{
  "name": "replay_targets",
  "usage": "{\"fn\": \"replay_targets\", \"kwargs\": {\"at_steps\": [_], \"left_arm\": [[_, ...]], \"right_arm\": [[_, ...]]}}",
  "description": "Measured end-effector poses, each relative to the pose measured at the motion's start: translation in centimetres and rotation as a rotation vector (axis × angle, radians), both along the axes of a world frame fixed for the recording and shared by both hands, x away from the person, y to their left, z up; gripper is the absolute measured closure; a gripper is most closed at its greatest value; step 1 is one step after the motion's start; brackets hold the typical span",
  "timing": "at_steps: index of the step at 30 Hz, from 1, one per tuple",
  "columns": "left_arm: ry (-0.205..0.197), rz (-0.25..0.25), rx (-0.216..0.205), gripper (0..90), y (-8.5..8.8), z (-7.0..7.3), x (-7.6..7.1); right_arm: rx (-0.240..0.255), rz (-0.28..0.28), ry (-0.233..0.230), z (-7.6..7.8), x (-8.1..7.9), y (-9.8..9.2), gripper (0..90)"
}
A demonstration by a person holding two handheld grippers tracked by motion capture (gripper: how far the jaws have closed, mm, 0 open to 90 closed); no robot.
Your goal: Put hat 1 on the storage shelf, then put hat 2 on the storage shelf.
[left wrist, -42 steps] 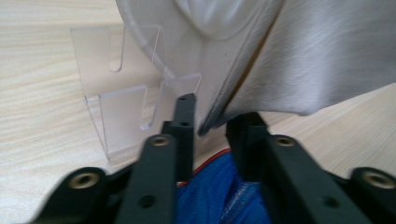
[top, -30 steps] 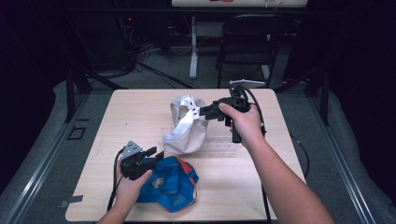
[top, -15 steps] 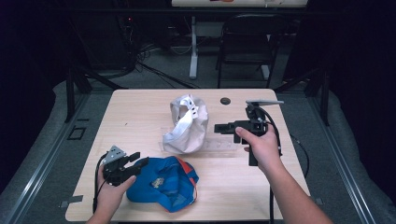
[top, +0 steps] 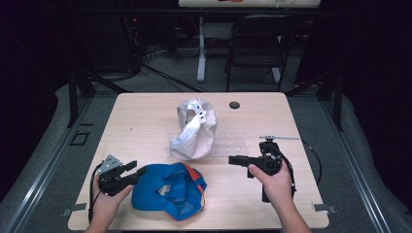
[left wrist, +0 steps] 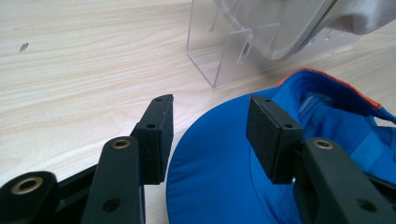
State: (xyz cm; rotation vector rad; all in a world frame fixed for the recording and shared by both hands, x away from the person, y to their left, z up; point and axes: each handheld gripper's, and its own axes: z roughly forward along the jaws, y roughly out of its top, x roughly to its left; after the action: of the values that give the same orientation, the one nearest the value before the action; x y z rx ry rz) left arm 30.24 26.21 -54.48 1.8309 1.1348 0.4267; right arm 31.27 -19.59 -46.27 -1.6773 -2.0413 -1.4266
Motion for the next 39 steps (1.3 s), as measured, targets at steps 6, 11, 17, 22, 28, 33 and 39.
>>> {"fn": "replay_targets", "kwargs": {"at_steps": [6, 11, 17, 22, 28, 33, 39], "left_arm": [[0.013, 0.01, 0.001, 50.5, 0.2, -0.3, 0.1], [0.03, 0.021, 0.013, 50.6, 0.5, -0.4, 0.2], [0.022, 0.029, 0.012, 50.4, 0.6, -0.6, 0.2], [0.033, 0.02, 0.016, 50.4, 0.6, -0.7, 0.1], [0.032, 0.03, 0.019, 50.5, 0.8, -0.9, -0.2], [0.029, 0.049, 0.02, 50.4, 1.6, -0.8, -1.0], [0.025, 0.067, 0.026, 50.4, 2.4, -0.8, -1.8]], "right_arm": [[-0.013, -0.008, 0.007, -2.9, -1.1, -0.1, 58.8], [0.005, -0.005, 0.029, -5.0, -1.6, 0.3, 59.4], [-0.007, 0.034, 0.043, -6.0, -1.7, 1.7, 59.2], [-0.016, 0.062, 0.048, -6.8, -2.0, 2.8, 58.9], [-0.03, 0.116, 0.08, -8.0, -2.0, 4.1, 58.7], [-0.005, 0.164, 0.113, -8.6, -1.6, 5.0, 58.1], [-0.004, 0.213, 0.152, -9.2, -1.2, 6.1, 57.5]]}}
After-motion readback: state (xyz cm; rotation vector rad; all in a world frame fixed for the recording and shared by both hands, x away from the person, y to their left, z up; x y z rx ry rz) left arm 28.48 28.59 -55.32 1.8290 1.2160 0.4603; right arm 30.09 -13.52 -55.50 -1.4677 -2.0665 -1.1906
